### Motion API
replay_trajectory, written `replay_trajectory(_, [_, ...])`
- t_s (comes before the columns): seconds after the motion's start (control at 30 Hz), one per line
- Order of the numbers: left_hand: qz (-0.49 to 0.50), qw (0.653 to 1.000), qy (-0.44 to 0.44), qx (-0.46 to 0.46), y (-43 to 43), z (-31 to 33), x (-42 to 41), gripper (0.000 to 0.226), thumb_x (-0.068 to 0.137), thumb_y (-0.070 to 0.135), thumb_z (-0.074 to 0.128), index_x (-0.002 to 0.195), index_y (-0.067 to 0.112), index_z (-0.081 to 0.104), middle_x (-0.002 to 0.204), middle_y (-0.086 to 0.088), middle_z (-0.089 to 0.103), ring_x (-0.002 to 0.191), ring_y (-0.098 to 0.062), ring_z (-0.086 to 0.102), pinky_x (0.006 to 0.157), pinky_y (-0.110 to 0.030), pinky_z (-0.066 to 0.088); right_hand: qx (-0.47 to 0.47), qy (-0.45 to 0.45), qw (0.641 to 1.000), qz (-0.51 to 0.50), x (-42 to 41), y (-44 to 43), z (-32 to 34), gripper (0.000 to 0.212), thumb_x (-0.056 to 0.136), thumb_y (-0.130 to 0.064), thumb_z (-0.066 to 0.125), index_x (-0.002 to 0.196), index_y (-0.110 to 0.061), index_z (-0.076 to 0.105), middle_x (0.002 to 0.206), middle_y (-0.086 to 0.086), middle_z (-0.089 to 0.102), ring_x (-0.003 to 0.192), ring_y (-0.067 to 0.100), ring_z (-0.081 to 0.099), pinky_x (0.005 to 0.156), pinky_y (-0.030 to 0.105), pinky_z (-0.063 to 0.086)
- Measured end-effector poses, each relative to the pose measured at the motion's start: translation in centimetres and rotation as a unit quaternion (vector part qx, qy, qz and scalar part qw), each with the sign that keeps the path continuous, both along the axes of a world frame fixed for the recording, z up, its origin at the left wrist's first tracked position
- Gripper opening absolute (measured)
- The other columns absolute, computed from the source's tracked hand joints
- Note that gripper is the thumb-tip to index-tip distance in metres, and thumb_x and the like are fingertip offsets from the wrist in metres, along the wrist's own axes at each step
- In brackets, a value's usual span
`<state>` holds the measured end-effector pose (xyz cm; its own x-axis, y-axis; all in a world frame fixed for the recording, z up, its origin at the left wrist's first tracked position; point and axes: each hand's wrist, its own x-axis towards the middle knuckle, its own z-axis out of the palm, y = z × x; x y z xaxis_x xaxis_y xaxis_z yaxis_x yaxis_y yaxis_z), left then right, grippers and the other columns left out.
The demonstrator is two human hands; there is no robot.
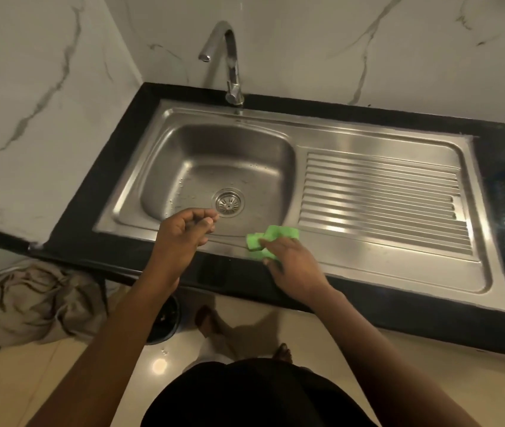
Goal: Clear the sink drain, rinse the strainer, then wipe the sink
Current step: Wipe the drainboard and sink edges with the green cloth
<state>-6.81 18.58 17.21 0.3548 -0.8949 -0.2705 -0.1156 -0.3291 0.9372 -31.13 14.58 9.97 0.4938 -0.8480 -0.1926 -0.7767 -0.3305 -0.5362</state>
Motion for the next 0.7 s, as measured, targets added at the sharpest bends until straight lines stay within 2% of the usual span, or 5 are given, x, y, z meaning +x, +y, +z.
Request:
replay_trajectory(0.17, [0.026,1.000,0.004,0.005,-0.1,-0.1,4.4,0.023,0.104,0.015,0.064,0.105,0.032,0.079,0.111,0.004,0.083,0.110,-0.023,0.076,0.101,-0.045,0.060,0.039,0.011,0.999,0.027,3.6,-1.3,-0.2,0.050,0.104,-0.057,0.048,0.149,-0.036,0.055,0.149,-0.003,0.055,0.138,0.021,0.048,0.118,0.045,0.040])
replay_trajectory(0.3, [0.033,0.999,0.019,0.017,-0.6,-0.3,8.1,0.020,0.104,0.015,0.064,0.110,0.027,0.078,0.116,0.002,0.081,0.113,-0.023,0.075,0.104,-0.048,0.059,0.026,0.061,0.993,0.102,-0.4,-2.1,0.3,0.051,0.106,-0.050,0.039,0.156,-0.045,0.042,0.156,-0.012,0.049,0.144,0.017,0.042,0.120,0.046,0.039])
replay_trajectory(0.43, [0.054,0.998,0.036,0.025,-1.4,-0.4,11.3,0.019,0.102,0.012,0.065,0.113,0.019,0.078,0.116,-0.002,0.081,0.116,-0.026,0.075,0.106,-0.051,0.057,0.030,0.106,0.990,0.090,-3.1,-2.7,0.9,0.050,0.106,-0.040,0.049,0.155,-0.049,0.041,0.156,-0.013,0.045,0.140,0.015,0.044,0.111,0.039,0.047])
replay_trajectory(0.57, [0.066,0.997,0.045,0.025,-2.0,-0.5,14.5,0.017,0.102,0.012,0.064,0.109,0.019,0.079,0.114,-0.002,0.082,0.115,-0.030,0.075,0.104,-0.051,0.057,0.036,0.126,0.986,0.104,1.0,-2.4,0.5,0.054,0.105,-0.033,0.054,0.157,-0.044,0.041,0.150,-0.010,0.049,0.134,0.016,0.049,0.104,0.035,0.050])
replay_trajectory(0.7, [0.064,0.996,0.042,0.035,-2.7,-0.8,17.9,0.016,0.101,0.016,0.067,0.106,0.025,0.080,0.114,0.003,0.082,0.112,-0.023,0.077,0.104,-0.049,0.059,0.054,0.086,0.985,0.140,8.1,-3.4,0.5,0.054,0.103,-0.023,0.059,0.155,-0.033,0.050,0.147,-0.003,0.052,0.132,0.021,0.052,0.105,0.036,0.047])
